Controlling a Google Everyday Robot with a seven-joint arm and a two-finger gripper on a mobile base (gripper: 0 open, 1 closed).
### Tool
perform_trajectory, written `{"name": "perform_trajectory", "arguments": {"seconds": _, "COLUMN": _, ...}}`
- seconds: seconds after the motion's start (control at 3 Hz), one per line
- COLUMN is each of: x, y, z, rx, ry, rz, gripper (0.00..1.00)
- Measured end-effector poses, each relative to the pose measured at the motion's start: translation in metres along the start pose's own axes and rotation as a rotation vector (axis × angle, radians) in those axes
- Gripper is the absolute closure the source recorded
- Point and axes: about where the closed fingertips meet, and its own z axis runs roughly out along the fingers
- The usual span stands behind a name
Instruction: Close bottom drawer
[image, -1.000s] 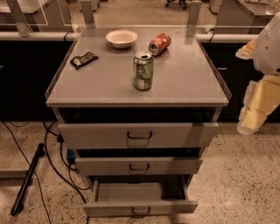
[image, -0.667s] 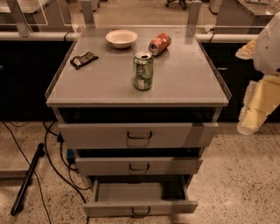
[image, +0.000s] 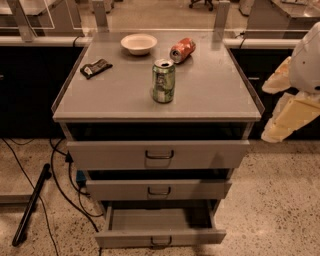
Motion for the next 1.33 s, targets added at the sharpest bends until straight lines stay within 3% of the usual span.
{"name": "perform_trajectory", "arguments": {"seconds": 0.33, "x": 0.011, "y": 0.014, "z": 0.024, "rx": -0.005, "ry": -0.027, "rz": 0.014, "gripper": 0.59}}
{"name": "perform_trajectory", "arguments": {"seconds": 0.67, "x": 0.033, "y": 0.034, "z": 0.071, "rx": -0.018, "ry": -0.059, "rz": 0.051, "gripper": 0.84}}
{"name": "perform_trajectory", "arguments": {"seconds": 1.0, "x": 0.057, "y": 0.065, "z": 0.138, "rx": -0.071, "ry": -0.112, "rz": 0.094, "gripper": 1.00}}
{"name": "perform_trajectory", "arguments": {"seconds": 1.33, "x": 0.075, "y": 0.100, "z": 0.190, "rx": -0.154, "ry": -0.163, "rz": 0.131, "gripper": 1.00}}
